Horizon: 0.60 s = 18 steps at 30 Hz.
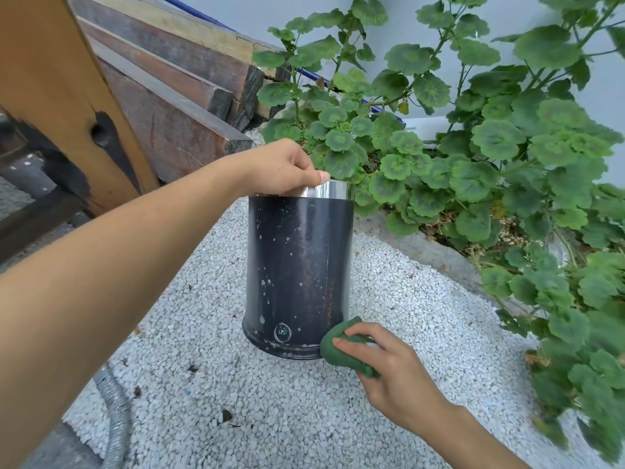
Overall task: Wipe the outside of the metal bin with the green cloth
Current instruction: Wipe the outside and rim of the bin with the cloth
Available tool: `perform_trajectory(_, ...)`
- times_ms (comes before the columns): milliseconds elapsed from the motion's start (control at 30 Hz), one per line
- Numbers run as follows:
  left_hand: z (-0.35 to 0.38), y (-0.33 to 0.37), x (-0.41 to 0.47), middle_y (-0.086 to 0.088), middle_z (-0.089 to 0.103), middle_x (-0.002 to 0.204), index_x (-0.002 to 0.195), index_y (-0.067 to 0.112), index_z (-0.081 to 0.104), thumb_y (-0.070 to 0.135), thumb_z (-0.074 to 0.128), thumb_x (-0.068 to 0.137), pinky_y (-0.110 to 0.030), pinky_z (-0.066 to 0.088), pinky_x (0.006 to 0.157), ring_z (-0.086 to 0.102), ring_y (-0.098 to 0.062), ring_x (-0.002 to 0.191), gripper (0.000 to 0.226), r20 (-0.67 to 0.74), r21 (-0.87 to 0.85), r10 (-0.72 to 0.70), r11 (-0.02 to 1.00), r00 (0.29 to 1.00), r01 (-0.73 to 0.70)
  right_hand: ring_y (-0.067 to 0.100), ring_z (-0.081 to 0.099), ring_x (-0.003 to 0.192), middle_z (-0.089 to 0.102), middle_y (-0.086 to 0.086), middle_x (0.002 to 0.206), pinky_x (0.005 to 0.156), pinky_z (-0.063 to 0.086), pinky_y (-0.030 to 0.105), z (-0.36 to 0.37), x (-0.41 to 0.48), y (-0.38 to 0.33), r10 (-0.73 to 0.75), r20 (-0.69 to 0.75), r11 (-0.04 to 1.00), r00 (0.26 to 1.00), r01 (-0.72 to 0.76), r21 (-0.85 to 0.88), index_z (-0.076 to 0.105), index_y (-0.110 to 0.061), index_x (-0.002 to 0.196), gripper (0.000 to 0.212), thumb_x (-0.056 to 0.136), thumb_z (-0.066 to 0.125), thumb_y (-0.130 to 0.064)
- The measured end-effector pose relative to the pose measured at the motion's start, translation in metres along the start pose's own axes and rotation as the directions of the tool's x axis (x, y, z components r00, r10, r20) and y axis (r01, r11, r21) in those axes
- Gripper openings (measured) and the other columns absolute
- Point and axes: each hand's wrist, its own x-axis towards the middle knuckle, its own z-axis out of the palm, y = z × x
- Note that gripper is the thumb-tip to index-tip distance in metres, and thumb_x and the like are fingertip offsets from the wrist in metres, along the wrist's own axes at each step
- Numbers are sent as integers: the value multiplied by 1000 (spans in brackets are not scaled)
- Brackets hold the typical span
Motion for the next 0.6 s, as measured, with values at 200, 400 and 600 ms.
perform_trajectory(200,3,1,-1,-7,43,62,67,10,52,49,68,94,-30,48,78,37,-15,49,50,-28,-26,-35,999,999,34,5,53,113,56,-5,133,94,51,18,-41,36,-10,14,-154,1000,988,-12,14,66,-28,126,56,74,71,-7)
perform_trajectory(400,9,6,0,-8,48,64,74,4,60,39,74,92,-34,52,87,44,-19,63,42,1,-92,-66,994,998,66,16,58,105,64,6,117,95,47,24,-98,118,-31,13,-429,995,903,-52,-80,73,-16,119,46,78,74,5)
perform_trajectory(600,10,8,-8,-7,39,62,63,11,50,21,59,103,-24,35,58,35,-18,54,42,61,-109,-32,993,998,38,26,61,105,65,4,115,93,49,38,-107,158,-45,7,-405,985,914,-77,-156,74,-19,118,45,79,68,3)
